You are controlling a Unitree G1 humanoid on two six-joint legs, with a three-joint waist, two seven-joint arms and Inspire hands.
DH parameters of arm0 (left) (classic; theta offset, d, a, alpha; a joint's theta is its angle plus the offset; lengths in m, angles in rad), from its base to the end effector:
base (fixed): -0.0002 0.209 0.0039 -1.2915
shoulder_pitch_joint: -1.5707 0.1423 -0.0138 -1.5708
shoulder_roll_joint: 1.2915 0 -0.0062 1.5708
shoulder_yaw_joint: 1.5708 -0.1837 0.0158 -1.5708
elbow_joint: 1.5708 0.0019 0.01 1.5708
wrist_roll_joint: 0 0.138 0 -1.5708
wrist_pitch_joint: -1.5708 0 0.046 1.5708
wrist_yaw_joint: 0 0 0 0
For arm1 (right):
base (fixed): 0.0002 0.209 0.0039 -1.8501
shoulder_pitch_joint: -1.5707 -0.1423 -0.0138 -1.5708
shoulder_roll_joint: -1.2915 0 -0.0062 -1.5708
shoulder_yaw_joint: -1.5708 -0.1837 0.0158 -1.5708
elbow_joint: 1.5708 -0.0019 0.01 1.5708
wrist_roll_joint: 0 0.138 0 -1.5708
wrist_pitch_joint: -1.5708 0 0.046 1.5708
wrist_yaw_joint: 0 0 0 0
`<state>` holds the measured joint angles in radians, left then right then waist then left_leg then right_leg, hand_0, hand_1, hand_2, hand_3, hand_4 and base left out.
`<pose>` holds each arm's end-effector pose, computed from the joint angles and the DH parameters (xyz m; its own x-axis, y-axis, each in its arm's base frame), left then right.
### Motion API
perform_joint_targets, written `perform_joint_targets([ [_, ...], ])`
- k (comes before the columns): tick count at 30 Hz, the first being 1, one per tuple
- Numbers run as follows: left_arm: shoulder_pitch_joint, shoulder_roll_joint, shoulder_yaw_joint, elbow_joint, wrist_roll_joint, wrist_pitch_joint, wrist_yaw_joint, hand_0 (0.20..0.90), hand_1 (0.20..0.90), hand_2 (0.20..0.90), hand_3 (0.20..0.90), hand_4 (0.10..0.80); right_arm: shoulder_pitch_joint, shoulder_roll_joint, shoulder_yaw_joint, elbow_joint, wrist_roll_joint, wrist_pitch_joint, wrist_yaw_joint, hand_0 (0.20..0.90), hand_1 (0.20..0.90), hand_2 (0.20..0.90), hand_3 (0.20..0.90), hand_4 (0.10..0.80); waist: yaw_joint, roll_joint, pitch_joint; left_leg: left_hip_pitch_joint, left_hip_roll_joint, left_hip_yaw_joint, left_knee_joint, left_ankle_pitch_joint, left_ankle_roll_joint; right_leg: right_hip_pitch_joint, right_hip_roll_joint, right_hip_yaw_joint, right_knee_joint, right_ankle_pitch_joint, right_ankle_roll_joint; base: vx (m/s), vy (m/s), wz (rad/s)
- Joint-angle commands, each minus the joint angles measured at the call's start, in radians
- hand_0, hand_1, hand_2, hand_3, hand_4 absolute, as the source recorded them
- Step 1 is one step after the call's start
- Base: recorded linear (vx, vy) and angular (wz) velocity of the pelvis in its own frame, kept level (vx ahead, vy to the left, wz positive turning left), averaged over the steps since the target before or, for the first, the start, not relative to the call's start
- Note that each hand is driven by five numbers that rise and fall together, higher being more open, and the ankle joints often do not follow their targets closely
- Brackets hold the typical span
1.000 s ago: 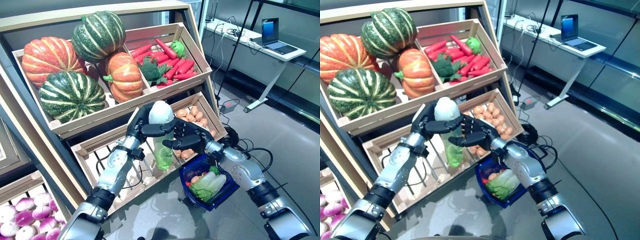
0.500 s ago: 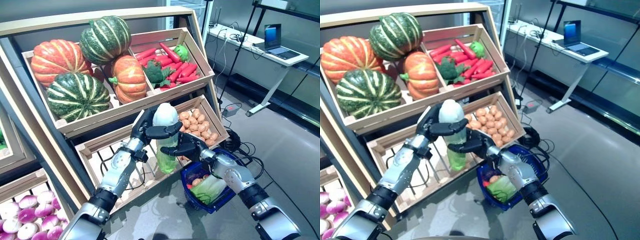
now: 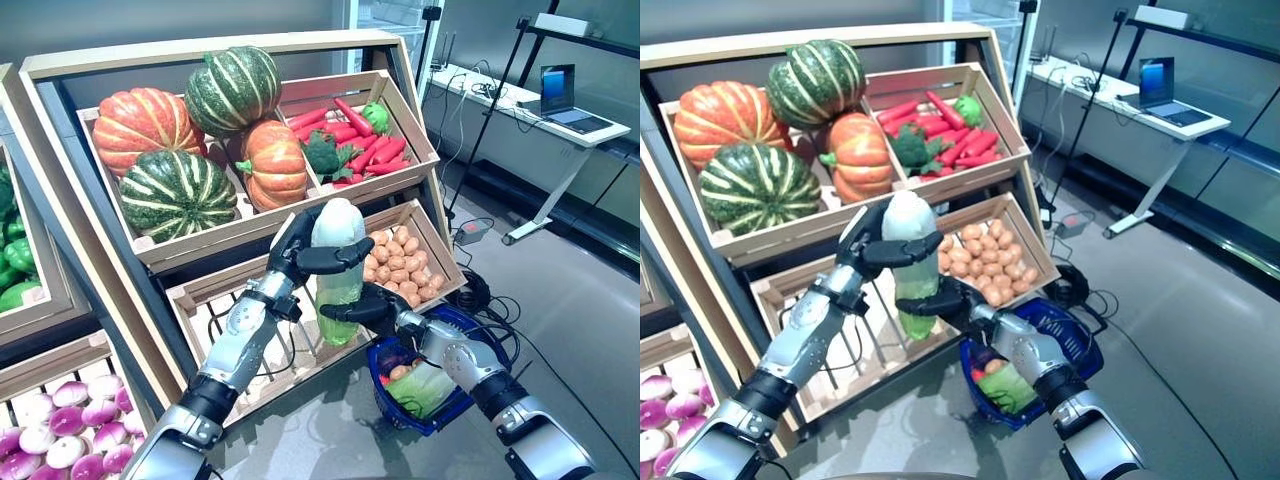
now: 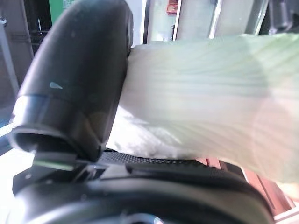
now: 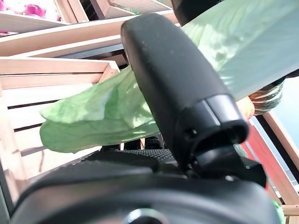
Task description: Put vegetables into the basket
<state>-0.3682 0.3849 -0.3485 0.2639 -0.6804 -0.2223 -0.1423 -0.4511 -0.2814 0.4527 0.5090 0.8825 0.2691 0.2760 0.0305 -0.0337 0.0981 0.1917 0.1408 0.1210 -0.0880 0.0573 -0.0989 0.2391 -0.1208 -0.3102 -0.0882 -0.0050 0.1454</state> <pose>0.2652 0.1576 0.0788 0.8978 -0.3870 0.2100 0.4230 0.8905 -0.1674 0.2673 -0.1242 0.0282 0.7078 0.6385 -0.3021 -0.4488 0.7368 0.5057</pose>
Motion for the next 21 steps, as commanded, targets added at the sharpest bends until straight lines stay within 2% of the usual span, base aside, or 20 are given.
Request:
perform_joint_targets([
  [1, -0.177, -0.111, -0.05, -0.082, -0.093, -0.05, -0.061, 0.3, 0.3, 0.3, 0.3, 0.4, -0.195, 0.114, 0.022, -0.051, 0.11, -0.141, -0.009, 0.9, 0.9, 0.9, 0.9, 0.8, 0.02, 0.006, -0.056, -0.007, -0.007, -0.002, 0.001, -0.053, 0.004, -0.015, -0.041, 0.007, 0.001, 0.034, -0.039, 0.0, 0.0, 0.0],
  [14, -0.125, -0.139, -0.097, 0.032, -0.133, -0.018, -0.134, 0.3, 0.3, 0.3, 0.3, 0.4, -0.308, 0.092, -0.009, -0.107, 0.136, -0.206, -0.015, 0.9, 0.9, 0.9, 0.9, 0.8, 0.029, 0.001, -0.066, -0.009, -0.005, -0.004, 0.001, -0.055, 0.006, -0.02, -0.041, 0.013, 0.001, 0.035, -0.038, -0.002, -0.001, 0.01],
  [15, -0.124, -0.143, -0.099, 0.039, -0.138, -0.018, -0.138, 0.3, 0.3, 0.3, 0.3, 0.4, -0.313, 0.093, -0.011, -0.105, 0.147, -0.211, -0.012, 0.667, 0.667, 0.667, 0.667, 0.645, 0.03, 0.001, -0.066, -0.009, -0.005, -0.004, 0.001, -0.055, 0.006, -0.02, -0.042, 0.012, 0.001, 0.035, -0.038, 0.0, 0.0, 0.0],
  [16, -0.122, -0.145, -0.106, 0.045, -0.142, -0.02, -0.143, 0.3, 0.3, 0.3, 0.3, 0.4, -0.317, 0.094, -0.011, -0.103, 0.164, -0.216, -0.002, 0.3, 0.3, 0.3, 0.3, 0.4, 0.03, 0.002, -0.065, -0.009, -0.004, -0.004, 0.001, -0.056, 0.006, -0.02, -0.042, 0.011, 0.001, 0.035, -0.038, 0.0, 0.0, 0.0],
  [21, -0.114, -0.157, -0.121, 0.058, -0.14, -0.02, -0.149, 0.3, 0.3, 0.3, 0.3, 0.4, -0.316, 0.104, -0.017, -0.1, 0.181, -0.207, 0.019, 0.3, 0.3, 0.3, 0.3, 0.4, 0.031, 0.0, -0.067, -0.007, -0.002, -0.004, 0.001, -0.057, 0.005, -0.018, -0.043, 0.008, 0.001, 0.033, -0.037, 0.0, 0.0, 0.0],
])
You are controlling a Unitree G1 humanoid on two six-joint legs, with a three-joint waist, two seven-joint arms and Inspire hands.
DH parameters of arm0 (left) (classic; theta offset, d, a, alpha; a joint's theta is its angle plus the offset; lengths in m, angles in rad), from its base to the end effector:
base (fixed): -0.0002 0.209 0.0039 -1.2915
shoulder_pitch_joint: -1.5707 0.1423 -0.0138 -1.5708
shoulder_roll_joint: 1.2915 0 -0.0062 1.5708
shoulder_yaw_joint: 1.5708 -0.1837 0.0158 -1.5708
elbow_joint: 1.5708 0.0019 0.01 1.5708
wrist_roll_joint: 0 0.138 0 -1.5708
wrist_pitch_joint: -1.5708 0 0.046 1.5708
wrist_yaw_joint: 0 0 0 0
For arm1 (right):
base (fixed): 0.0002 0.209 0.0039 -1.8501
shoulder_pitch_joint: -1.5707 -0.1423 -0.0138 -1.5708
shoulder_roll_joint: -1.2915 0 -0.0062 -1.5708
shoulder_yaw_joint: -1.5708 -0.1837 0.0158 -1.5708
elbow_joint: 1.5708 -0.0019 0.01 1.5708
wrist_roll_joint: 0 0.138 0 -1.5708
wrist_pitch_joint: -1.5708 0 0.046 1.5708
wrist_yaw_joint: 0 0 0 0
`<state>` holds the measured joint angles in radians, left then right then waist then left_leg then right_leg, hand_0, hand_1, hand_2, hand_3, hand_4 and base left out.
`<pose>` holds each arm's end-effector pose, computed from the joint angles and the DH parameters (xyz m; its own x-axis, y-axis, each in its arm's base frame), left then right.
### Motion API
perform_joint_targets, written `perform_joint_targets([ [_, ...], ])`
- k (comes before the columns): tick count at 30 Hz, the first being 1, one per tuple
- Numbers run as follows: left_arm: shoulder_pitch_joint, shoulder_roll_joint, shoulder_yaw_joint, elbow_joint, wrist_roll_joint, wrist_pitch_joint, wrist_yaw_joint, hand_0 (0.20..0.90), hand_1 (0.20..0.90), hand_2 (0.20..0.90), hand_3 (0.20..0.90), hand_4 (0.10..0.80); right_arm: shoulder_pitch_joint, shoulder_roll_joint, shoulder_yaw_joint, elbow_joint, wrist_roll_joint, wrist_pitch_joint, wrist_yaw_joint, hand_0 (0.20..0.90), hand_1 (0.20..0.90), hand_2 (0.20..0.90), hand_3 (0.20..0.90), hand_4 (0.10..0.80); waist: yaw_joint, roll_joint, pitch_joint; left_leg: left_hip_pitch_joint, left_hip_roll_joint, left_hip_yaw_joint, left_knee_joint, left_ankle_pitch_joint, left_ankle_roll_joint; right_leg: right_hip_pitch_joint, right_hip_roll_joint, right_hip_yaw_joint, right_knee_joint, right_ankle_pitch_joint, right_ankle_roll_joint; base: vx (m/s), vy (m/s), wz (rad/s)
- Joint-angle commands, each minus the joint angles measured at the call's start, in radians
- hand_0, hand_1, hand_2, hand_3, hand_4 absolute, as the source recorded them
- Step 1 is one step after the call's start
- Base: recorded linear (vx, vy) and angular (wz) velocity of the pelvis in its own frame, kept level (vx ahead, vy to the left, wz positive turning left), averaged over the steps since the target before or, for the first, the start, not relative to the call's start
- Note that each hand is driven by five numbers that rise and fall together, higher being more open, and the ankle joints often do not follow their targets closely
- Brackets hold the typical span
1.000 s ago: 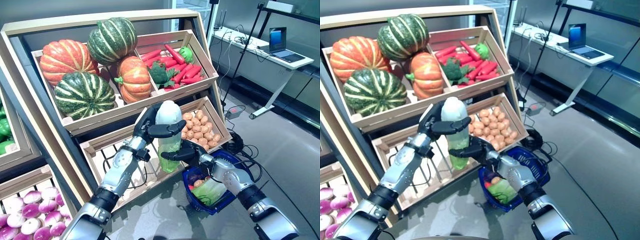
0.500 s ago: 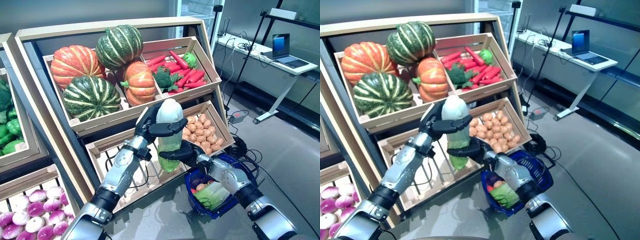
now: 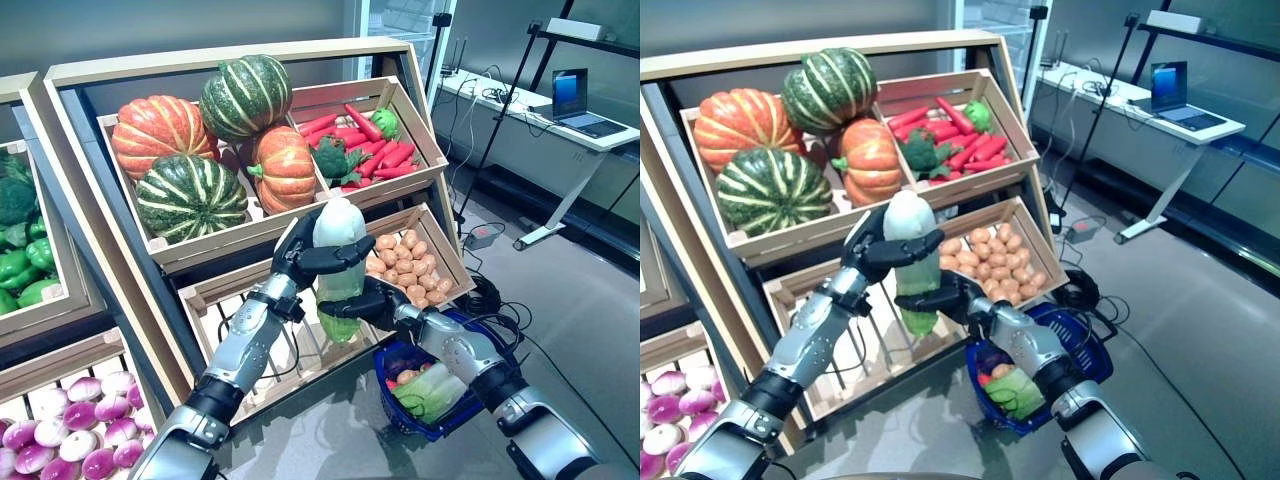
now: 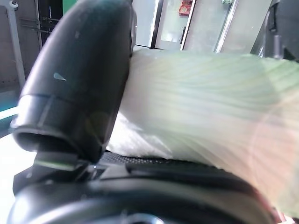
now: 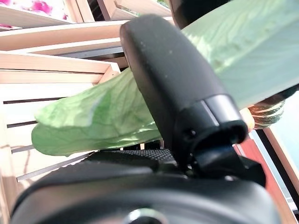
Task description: Put vegetables into the basket
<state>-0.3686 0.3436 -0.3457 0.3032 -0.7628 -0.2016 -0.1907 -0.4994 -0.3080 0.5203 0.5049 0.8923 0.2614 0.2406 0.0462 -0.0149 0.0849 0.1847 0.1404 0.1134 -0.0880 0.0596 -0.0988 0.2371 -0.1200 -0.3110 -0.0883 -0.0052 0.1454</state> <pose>0.2658 0.1518 0.0700 0.8943 -0.4055 0.1891 0.4449 0.8505 -0.2805 0.2732 -0.1195 0.0366 0.7004 0.6387 -0.3185 -0.4841 0.7531 0.4455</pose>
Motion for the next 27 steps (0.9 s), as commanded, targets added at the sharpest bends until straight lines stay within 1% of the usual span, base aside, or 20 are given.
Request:
perform_joint_targets([
  [1, -0.114, -0.117, -0.124, 0.019, -0.058, -0.039, -0.101, 0.3, 0.3, 0.3, 0.3, 0.4, -0.266, 0.133, -0.084, -0.094, 0.169, -0.199, 0.055, 0.3, 0.3, 0.3, 0.3, 0.4, 0.015, -0.018, -0.055, -0.001, -0.001, 0.003, 0.001, -0.06, 0.004, -0.016, -0.044, 0.01, 0.001, 0.032, -0.037, 0.0, 0.0, 0.0],
  [13, -0.105, -0.107, -0.121, 0.014, -0.047, -0.024, -0.087, 0.3, 0.3, 0.3, 0.3, 0.4, -0.245, 0.13, -0.095, -0.091, 0.166, -0.211, 0.025, 0.3, 0.3, 0.3, 0.3, 0.4, 0.01, -0.016, -0.057, 0.001, 0.003, 0.011, 0.001, -0.059, 0.003, -0.016, -0.044, 0.012, 0.001, 0.033, -0.036, 0.0, 0.0, 0.0],
  [14, -0.103, -0.104, -0.12, 0.015, -0.045, -0.019, -0.085, 0.408, 0.408, 0.408, 0.408, 0.472, -0.243, 0.126, -0.095, -0.091, 0.165, -0.211, 0.02, 0.3, 0.3, 0.3, 0.3, 0.4, 0.01, -0.016, -0.057, 0.001, 0.003, 0.011, 0.001, -0.058, 0.003, -0.017, -0.044, 0.012, 0.001, 0.034, -0.036, 0.0, 0.0, 0.0],
  [15, -0.101, -0.103, -0.118, 0.015, -0.044, -0.015, -0.084, 0.481, 0.481, 0.481, 0.481, 0.521, -0.241, 0.125, -0.097, -0.09, 0.164, -0.212, 0.017, 0.3, 0.3, 0.3, 0.3, 0.4, 0.01, -0.016, -0.056, 0.001, 0.003, 0.011, 0.001, -0.058, 0.003, -0.017, -0.044, 0.013, 0.001, 0.034, -0.036, 0.0, 0.0, 0.0],
  [16, -0.098, -0.099, -0.114, 0.015, -0.04, -0.006, -0.082, 0.738, 0.738, 0.738, 0.738, 0.692, -0.237, 0.12, -0.099, -0.089, 0.162, -0.213, 0.013, 0.3, 0.3, 0.3, 0.3, 0.4, 0.01, -0.016, -0.056, 0.001, 0.003, 0.012, 0.001, -0.058, 0.003, -0.018, -0.044, 0.013, 0.001, 0.034, -0.036, 0.0, 0.0, 0.0],
  [17, -0.094, -0.093, -0.108, 0.017, -0.036, 0.004, -0.079, 0.9, 0.9, 0.9, 0.9, 0.8, -0.225, 0.111, -0.105, -0.083, 0.169, -0.217, 0.008, 0.3, 0.3, 0.3, 0.3, 0.4, 0.01, -0.016, -0.056, 0.0, 0.003, 0.012, 0.001, -0.057, 0.003, -0.018, -0.045, 0.012, 0.001, 0.035, -0.035, 0.0, 0.0, 0.0],
  [24, -0.07, -0.062, -0.072, 0.015, 0.008, 0.017, -0.063, 0.9, 0.9, 0.9, 0.9, 0.8, -0.167, 0.083, -0.13, -0.067, 0.158, -0.218, -0.013, 0.3, 0.3, 0.3, 0.3, 0.4, 0.009, -0.013, -0.053, 0.001, 0.003, 0.014, 0.001, -0.056, 0.004, -0.021, -0.045, 0.014, 0.001, 0.038, -0.034, 0.0, 0.0, 0.0],
  [27, -0.062, -0.034, -0.048, 0.016, 0.042, 0.019, -0.059, 0.9, 0.9, 0.9, 0.9, 0.8, -0.124, 0.056, -0.149, -0.052, 0.146, -0.225, -0.006, 0.3, 0.3, 0.3, 0.3, 0.4, 0.006, -0.012, -0.049, 0.001, 0.005, 0.018, 0.001, -0.056, 0.005, -0.024, -0.044, 0.015, 0.001, 0.039, -0.033, 0.0, 0.0, 0.0],
])
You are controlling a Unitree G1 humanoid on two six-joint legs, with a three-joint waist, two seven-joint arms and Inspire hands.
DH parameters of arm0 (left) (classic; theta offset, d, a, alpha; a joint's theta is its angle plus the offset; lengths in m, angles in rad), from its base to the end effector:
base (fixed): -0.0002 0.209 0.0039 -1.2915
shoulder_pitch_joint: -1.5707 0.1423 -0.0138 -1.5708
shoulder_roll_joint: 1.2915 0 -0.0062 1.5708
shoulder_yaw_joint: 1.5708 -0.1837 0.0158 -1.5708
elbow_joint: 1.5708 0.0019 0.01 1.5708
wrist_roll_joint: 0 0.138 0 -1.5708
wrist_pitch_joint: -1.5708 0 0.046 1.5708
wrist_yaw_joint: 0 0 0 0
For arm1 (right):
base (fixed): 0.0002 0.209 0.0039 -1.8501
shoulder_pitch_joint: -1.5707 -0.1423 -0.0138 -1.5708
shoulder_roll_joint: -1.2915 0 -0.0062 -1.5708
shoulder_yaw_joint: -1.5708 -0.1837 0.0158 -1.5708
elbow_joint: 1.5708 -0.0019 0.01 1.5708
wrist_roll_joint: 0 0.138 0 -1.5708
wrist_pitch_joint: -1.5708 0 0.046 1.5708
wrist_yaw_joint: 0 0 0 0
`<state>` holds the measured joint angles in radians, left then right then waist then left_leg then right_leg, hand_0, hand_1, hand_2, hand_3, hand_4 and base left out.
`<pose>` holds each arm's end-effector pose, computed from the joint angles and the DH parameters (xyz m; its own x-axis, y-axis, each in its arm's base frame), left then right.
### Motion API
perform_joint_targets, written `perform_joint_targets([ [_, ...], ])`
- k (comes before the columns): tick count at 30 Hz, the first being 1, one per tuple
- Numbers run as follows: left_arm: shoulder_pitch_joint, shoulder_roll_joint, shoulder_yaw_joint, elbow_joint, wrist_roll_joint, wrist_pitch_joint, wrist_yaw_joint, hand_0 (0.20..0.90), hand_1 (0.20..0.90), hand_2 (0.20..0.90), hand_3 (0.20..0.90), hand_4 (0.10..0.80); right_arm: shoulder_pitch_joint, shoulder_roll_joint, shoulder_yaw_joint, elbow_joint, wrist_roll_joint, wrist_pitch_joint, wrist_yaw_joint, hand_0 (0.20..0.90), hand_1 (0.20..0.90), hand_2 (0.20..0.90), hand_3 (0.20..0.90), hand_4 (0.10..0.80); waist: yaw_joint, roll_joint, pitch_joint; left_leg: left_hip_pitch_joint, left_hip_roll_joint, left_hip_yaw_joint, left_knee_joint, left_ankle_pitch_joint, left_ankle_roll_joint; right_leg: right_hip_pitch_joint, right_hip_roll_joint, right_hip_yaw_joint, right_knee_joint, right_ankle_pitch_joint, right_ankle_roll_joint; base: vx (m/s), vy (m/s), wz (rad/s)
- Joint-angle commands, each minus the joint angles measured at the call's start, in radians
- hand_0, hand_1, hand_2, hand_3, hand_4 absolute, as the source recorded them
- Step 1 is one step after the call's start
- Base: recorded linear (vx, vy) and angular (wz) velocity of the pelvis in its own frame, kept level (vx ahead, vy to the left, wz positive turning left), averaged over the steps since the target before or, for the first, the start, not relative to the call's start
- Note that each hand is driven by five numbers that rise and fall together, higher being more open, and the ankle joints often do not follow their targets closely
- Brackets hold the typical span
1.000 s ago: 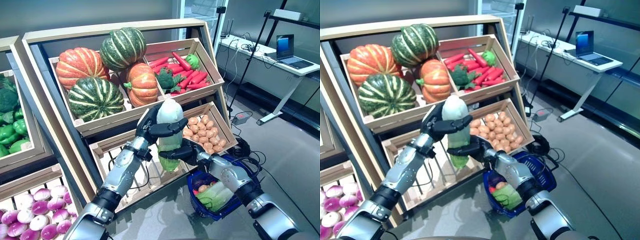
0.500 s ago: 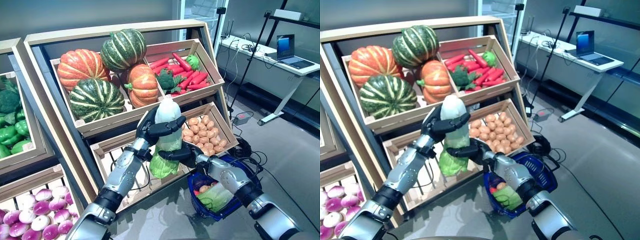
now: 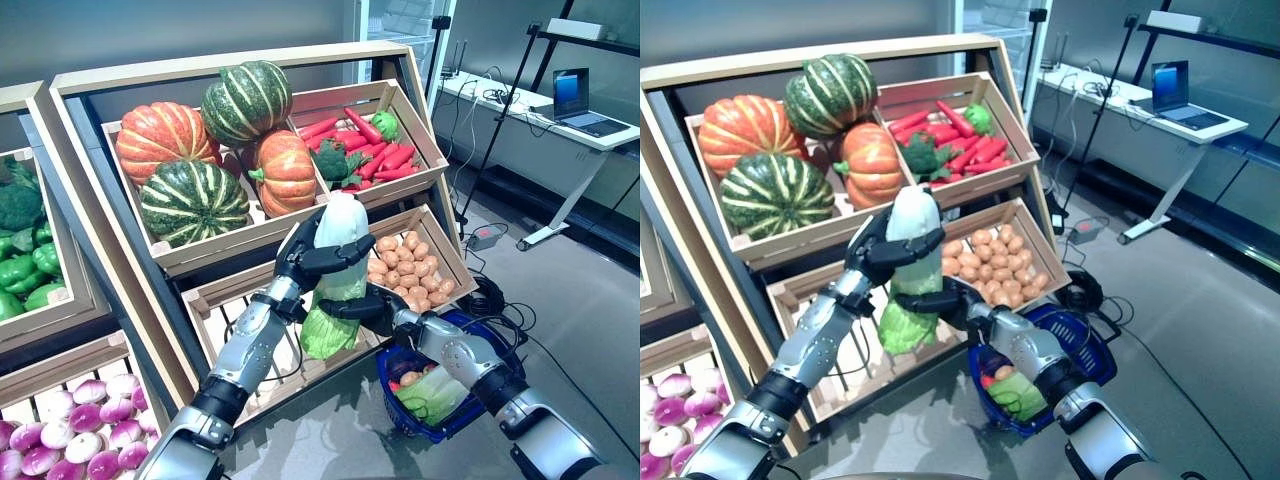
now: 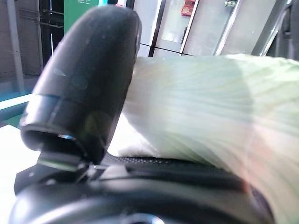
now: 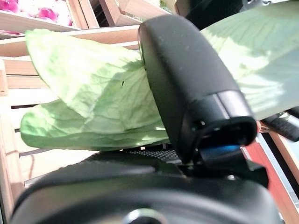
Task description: Put vegetables into the basket
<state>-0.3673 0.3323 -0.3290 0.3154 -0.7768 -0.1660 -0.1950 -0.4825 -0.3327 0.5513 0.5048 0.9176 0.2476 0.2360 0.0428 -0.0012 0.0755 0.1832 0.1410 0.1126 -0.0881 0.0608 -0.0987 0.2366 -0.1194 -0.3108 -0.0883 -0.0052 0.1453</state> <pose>0.2665 0.1524 0.0669 0.9024 -0.4011 0.1577 0.4309 0.8461 -0.3136 0.2684 -0.1241 0.0308 0.6962 0.6322 -0.3400 -0.4724 0.7602 0.4461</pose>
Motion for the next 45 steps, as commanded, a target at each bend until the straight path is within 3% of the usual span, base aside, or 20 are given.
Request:
perform_joint_targets([
  [1, -0.06, -0.018, -0.06, 0.003, 0.063, -0.016, -0.051, 0.9, 0.9, 0.9, 0.9, 0.8, -0.132, 0.076, -0.184, -0.05, 0.12, -0.213, -0.001, 0.3, 0.3, 0.3, 0.3, 0.4, 0.009, -0.026, -0.039, 0.003, 0.005, 0.019, 0.001, -0.057, 0.004, -0.024, -0.045, 0.015, 0.001, 0.039, -0.032, 0.0, 0.0, 0.0],
  [15, 0.028, 0.109, 0.118, 0.076, 0.192, -0.075, 0.026, 0.9, 0.9, 0.9, 0.9, 0.8, 0.1, -0.054, -0.359, 0.028, 0.137, -0.25, -0.009, 0.3, 0.3, 0.3, 0.3, 0.4, -0.017, -0.026, -0.02, 0.004, 0.014, 0.045, 0.001, -0.053, 0.003, -0.033, -0.036, 0.03, 0.001, 0.041, -0.03, 0.004, -0.003, -0.03],
  [26, 0.073, 0.14, 0.181, 0.121, 0.21, -0.102, 0.044, 0.9, 0.9, 0.9, 0.9, 0.8, 0.179, -0.107, -0.51, 0.192, 0.12, -0.249, 0.007, 0.3, 0.3, 0.3, 0.3, 0.4, -0.016, -0.024, -0.002, -0.001, 0.018, 0.044, 0.001, -0.052, -0.003, -0.035, -0.03, 0.03, 0.001, 0.034, -0.03, 0.004, -0.003, -0.01],
  [33, 0.116, 0.145, 0.184, 0.095, 0.313, -0.143, 0.116, 0.9, 0.9, 0.9, 0.9, 0.8, 0.204, -0.102, -0.568, 0.324, 0.119, -0.266, -0.07, 0.3, 0.3, 0.3, 0.3, 0.4, -0.003, -0.019, 0.019, -0.003, 0.022, 0.039, 0.001, -0.048, -0.005, -0.031, -0.026, 0.026, 0.001, 0.03, -0.037, 0.052, -0.013, 0.0],
  [36, 0.099, 0.155, 0.158, 0.055, 0.293, -0.158, 0.151, 0.9, 0.9, 0.9, 0.9, 0.8, 0.158, -0.097, -0.572, 0.359, 0.161, -0.307, -0.15, 0.3, 0.3, 0.3, 0.3, 0.4, 0.01, -0.008, 0.068, -0.041, 0.022, 0.022, 0.001, -0.037, -0.009, -0.071, -0.028, 0.023, 0.02, 0.027, -0.042, -0.143, -0.005, 0.0],
  [38, 0.03, 0.157, 0.123, 0.056, 0.285, -0.197, 0.21, 0.9, 0.9, 0.9, 0.9, 0.8, 0.037, -0.099, -0.559, 0.397, 0.198, -0.341, -0.206, 0.3, 0.3, 0.3, 0.3, 0.4, 0.017, 0.006, 0.151, -0.109, 0.022, 0.001, 0.013, -0.015, -0.013, -0.158, -0.036, 0.021, 0.08, 0.019, -0.05, -0.506, 0.023, -0.01],
  [42, -0.065, 0.149, 0.095, 0.091, 0.259, -0.244, 0.277, 0.9, 0.9, 0.9, 0.9, 0.8, -0.119, -0.143, -0.561, 0.487, 0.195, -0.349, -0.21, 0.3, 0.3, 0.3, 0.3, 0.4, 0.024, 0.028, 0.271, -0.236, 0.012, -0.033, 0.109, -0.009, -0.021, -0.276, -0.054, 0.018, 0.191, 0.002, -0.059, -0.366, 0.044, 0.07],
  [43, -0.099, 0.144, 0.085, 0.106, 0.25, -0.261, 0.295, 0.9, 0.9, 0.9, 0.9, 0.8, -0.18, -0.169, -0.548, 0.519, 0.198, -0.358, -0.207, 0.3, 0.3, 0.3, 0.3, 0.4, 0.026, 0.039, 0.328, -0.317, 0.006, -0.043, 0.185, -0.016, -0.022, -0.361, -0.067, 0.021, 0.289, -0.018, -0.062, -0.365, 0.058, 0.04],
  [45, -0.101, 0.146, 0.076, 0.101, 0.229, -0.268, 0.309, 0.9, 0.9, 0.9, 0.9, 0.8, -0.206, -0.187, -0.541, 0.527, 0.211, -0.367, -0.204, 0.3, 0.3, 0.3, 0.3, 0.4, 0.032, 0.039, 0.363, -0.406, 0.004, -0.048, 0.286, -0.038, -0.024, -0.449, -0.085, 0.024, 0.395, -0.048, -0.066, -0.292, 0.021, 0.08],
])
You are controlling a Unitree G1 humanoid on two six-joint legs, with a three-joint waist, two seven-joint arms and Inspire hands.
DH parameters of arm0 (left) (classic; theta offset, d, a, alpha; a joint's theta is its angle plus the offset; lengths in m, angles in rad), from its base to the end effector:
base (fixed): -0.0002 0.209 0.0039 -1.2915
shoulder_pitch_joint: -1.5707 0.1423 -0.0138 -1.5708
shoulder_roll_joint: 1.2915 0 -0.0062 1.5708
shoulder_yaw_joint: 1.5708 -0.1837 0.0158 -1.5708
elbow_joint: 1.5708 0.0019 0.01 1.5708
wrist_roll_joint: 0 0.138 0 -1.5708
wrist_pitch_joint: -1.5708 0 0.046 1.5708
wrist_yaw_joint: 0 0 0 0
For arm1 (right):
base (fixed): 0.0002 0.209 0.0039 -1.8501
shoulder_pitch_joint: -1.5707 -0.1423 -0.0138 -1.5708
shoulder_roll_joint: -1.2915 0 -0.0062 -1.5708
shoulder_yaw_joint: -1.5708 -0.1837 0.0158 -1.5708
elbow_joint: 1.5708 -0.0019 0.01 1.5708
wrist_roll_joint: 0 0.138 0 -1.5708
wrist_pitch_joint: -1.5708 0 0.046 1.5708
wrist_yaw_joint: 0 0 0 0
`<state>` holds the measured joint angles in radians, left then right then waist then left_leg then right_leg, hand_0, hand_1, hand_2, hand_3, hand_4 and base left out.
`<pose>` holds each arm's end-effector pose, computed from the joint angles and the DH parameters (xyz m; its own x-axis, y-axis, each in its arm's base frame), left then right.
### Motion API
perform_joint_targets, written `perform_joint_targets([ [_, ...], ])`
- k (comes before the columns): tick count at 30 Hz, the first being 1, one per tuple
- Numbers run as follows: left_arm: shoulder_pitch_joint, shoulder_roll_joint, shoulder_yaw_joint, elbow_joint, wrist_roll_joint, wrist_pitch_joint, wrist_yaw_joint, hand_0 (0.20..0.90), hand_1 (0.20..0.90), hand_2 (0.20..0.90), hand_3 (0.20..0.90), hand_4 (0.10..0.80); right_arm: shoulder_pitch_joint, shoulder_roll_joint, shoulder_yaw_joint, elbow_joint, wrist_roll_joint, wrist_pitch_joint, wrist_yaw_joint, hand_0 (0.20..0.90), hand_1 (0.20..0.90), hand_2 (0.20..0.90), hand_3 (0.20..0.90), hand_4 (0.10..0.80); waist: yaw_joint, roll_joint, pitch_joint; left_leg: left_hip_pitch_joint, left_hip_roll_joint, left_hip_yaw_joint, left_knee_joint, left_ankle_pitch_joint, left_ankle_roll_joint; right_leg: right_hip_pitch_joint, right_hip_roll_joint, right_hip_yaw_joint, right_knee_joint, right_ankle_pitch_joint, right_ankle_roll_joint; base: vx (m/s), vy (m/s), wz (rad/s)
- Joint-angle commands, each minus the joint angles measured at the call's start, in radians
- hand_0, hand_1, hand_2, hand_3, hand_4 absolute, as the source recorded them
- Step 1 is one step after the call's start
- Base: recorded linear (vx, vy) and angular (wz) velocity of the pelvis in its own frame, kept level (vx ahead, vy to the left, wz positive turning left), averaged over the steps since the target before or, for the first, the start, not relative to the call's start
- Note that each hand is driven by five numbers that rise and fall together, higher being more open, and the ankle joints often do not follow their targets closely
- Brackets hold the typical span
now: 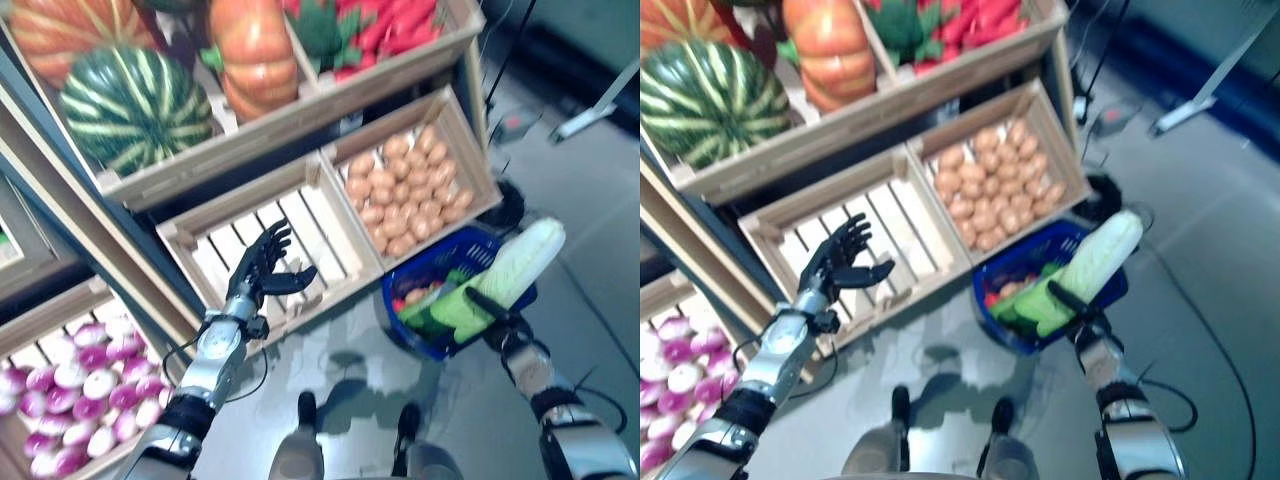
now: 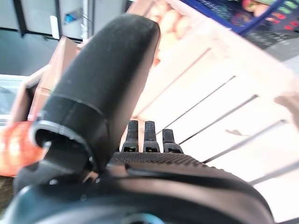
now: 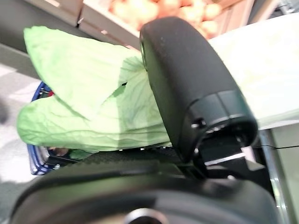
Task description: Put vegetables into the basket
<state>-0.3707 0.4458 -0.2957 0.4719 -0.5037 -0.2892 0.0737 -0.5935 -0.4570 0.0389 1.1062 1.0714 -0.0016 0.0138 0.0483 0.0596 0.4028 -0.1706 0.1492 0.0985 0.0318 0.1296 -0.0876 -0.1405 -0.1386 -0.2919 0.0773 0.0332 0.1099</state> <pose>0.2675 0.1980 0.0581 0.9928 -0.0713 0.0966 0.0690 0.9972 0.0276 0.2794 -0.2696 0.0278 0.8717 -0.2589 -0.4161 0.4564 0.7381 0.4968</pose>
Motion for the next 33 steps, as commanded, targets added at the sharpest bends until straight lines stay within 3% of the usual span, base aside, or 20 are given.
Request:
perform_joint_targets([
  [1, -0.091, 0.031, 0.039, -0.064, -0.068, -0.153, 0.04, 0.9, 0.9, 0.9, 0.9, 0.8, -0.108, -0.074, -0.029, -0.069, 0.06, -0.12, 0.02, 0.3, 0.3, 0.3, 0.3, 0.4, 0.03, -0.021, 0.051, -0.103, -0.002, -0.03, 0.235, -0.13, -0.031, -0.125, -0.081, 0.001, 0.305, -0.112, -0.037, -0.143, -0.007, 0.1],
  [6, -0.07, 0.035, 0.034, -0.088, -0.127, -0.173, 0.0, 0.9, 0.9, 0.9, 0.9, 0.8, -0.157, -0.117, -0.032, -0.047, 0.079, -0.133, 0.02, 0.3, 0.3, 0.3, 0.3, 0.4, 0.046, -0.012, 0.092, -0.258, -0.003, -0.051, 0.447, -0.22, -0.017, -0.271, -0.136, 0.01, 0.545, -0.208, -0.06, -0.107, -0.003, 0.17],
  [8, -0.073, 0.036, 0.031, -0.091, -0.135, -0.171, -0.001, 0.9, 0.9, 0.9, 0.9, 0.8, -0.174, -0.127, -0.032, -0.043, 0.081, -0.132, 0.018, 0.3, 0.3, 0.3, 0.3, 0.4, 0.048, -0.009, 0.1, -0.287, -0.005, -0.058, 0.48, -0.232, -0.014, -0.299, -0.145, 0.016, 0.582, -0.221, -0.061, -0.086, 0.003, 0.2],
  [10, -0.08, 0.038, 0.015, -0.1, -0.15, -0.176, 0.002, 0.9, 0.9, 0.9, 0.9, 0.8, -0.229, -0.156, -0.031, -0.015, 0.077, -0.126, 0.028, 0.3, 0.3, 0.3, 0.3, 0.4, 0.052, -0.002, 0.114, -0.342, -0.014, -0.062, 0.561, -0.291, -0.003, -0.371, -0.169, 0.041, 0.696, -0.279, -0.055, -0.023, 0.0, 0.19],
  [13, -0.083, 0.046, -0.003, -0.126, -0.166, -0.171, 0.007, 0.9, 0.9, 0.9, 0.9, 0.8, -0.285, -0.193, -0.016, -0.012, 0.088, -0.132, 0.018, 0.3, 0.3, 0.3, 0.3, 0.4, 0.056, 0.009, 0.117, -0.433, -0.014, -0.061, 0.669, -0.334, 0.009, -0.459, -0.19, 0.047, 0.793, -0.311, -0.066, -0.053, -0.015, 0.06],
  [22, -0.084, 0.074, -0.029, -0.155, -0.208, -0.187, 0.001, 0.9, 0.9, 0.9, 0.9, 0.8, -0.399, -0.239, 0.005, 0.003, 0.094, -0.119, -0.009, 0.3, 0.3, 0.3, 0.3, 0.4, 0.056, 0.025, 0.117, -0.56, -0.007, -0.071, 0.855, -0.418, 0.031, -0.594, -0.207, 0.074, 0.946, -0.36, -0.083, -0.021, 0.0, 0.0],
  [23, -0.088, 0.078, -0.032, -0.16, -0.202, -0.191, 0.005, 0.9, 0.9, 0.9, 0.9, 0.8, -0.405, -0.243, 0.011, 0.006, 0.08, -0.114, -0.001, 0.9, 0.9, 0.9, 0.9, 0.8, 0.055, 0.026, 0.117, -0.566, -0.005, -0.071, 0.868, -0.424, 0.034, -0.602, -0.207, 0.077, 0.955, -0.362, -0.084, -0.006, 0.008, -0.04],
  [33, -0.103, 0.102, -0.045, -0.152, -0.233, -0.214, -0.025, 0.9, 0.9, 0.9, 0.9, 0.8, -0.397, -0.256, -0.001, 0.043, 0.11, -0.088, -0.028, 0.9, 0.9, 0.9, 0.9, 0.8, 0.048, 0.018, 0.117, -0.546, 0.006, -0.073, 0.906, -0.449, 0.04, -0.587, -0.204, 0.085, 0.973, -0.367, -0.085, 0.012, 0.001, 0.0],
])
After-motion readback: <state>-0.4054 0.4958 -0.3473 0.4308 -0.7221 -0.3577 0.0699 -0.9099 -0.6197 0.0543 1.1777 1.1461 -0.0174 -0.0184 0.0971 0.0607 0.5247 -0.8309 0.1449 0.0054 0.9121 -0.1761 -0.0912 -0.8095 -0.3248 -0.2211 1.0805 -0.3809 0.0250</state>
